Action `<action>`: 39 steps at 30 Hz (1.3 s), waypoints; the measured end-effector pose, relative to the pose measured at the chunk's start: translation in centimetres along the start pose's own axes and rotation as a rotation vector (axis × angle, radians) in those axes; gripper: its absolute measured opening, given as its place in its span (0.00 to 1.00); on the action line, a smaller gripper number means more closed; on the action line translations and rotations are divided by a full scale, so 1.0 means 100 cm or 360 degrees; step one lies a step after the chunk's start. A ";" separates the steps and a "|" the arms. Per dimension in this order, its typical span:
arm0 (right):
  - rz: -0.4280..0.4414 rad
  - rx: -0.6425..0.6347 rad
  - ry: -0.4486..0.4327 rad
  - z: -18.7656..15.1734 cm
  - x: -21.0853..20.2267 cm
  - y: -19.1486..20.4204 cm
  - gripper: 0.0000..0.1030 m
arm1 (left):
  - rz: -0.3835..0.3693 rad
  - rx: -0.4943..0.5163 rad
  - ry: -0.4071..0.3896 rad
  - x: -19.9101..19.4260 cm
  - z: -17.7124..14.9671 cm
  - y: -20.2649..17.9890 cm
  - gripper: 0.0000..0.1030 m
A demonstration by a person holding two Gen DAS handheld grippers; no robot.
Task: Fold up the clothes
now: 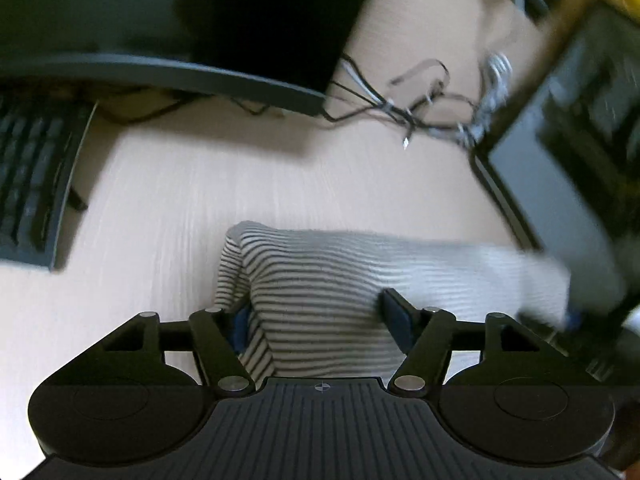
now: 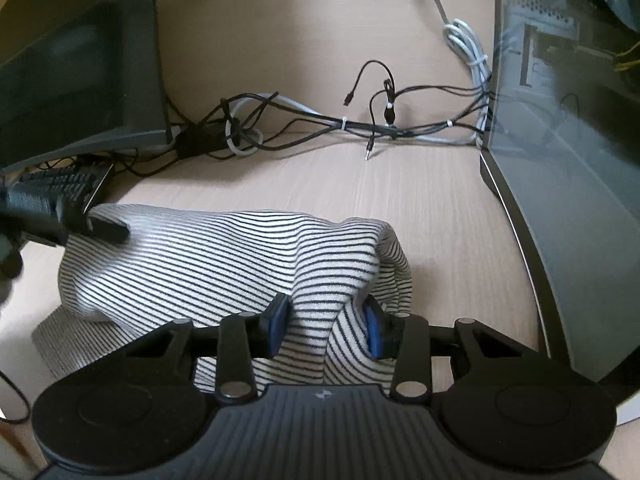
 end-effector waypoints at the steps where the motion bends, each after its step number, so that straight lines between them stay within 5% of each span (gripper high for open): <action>1: 0.0003 0.0038 -0.0012 0.006 -0.003 -0.003 0.40 | 0.0005 0.0019 -0.0001 -0.001 -0.003 0.000 0.65; 6: -0.0017 0.0209 -0.0080 0.038 0.002 -0.021 0.70 | -0.0006 -0.0012 0.0010 -0.002 -0.010 0.000 0.65; 10: 0.0022 0.0369 0.0037 0.042 0.045 -0.033 0.70 | -0.0011 -0.0037 0.0030 -0.007 -0.008 0.002 0.66; 12: 0.0066 0.0383 0.0100 0.036 0.057 -0.031 0.54 | -0.0016 -0.0117 0.0033 -0.012 -0.003 0.010 0.69; 14: 0.0108 0.0347 0.0122 0.029 0.056 -0.025 0.45 | -0.0012 -0.0197 0.0046 -0.012 0.003 0.019 0.81; 21: 0.0152 0.0359 0.0158 0.007 0.037 -0.023 0.42 | -0.0132 -0.0225 0.0191 0.013 0.003 0.011 0.86; 26: 0.0160 0.0343 0.0146 0.016 0.051 -0.023 0.29 | -0.0139 -0.0215 0.0170 0.024 0.022 0.010 0.54; 28: 0.0165 0.0318 0.0122 0.031 0.062 -0.022 0.25 | -0.0119 -0.0225 0.0109 0.022 0.039 0.013 0.48; 34: 0.0181 0.0097 -0.0091 0.068 0.053 0.000 0.23 | -0.0073 -0.0191 -0.0050 -0.003 0.049 0.017 0.46; 39: 0.0148 0.0028 -0.0099 0.051 0.038 0.006 0.23 | -0.0032 -0.0134 -0.0064 -0.018 0.024 0.018 0.45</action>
Point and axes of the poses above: each gripper's, at about its wrist camera, not at the fingertips, and x roughly the way its jaws point, y to its left, z to its top, the point moved 6 cm from there along x, roughly the way its jaws point, and after that the axes turned 8 degrees about z, right-handed, at the moved point
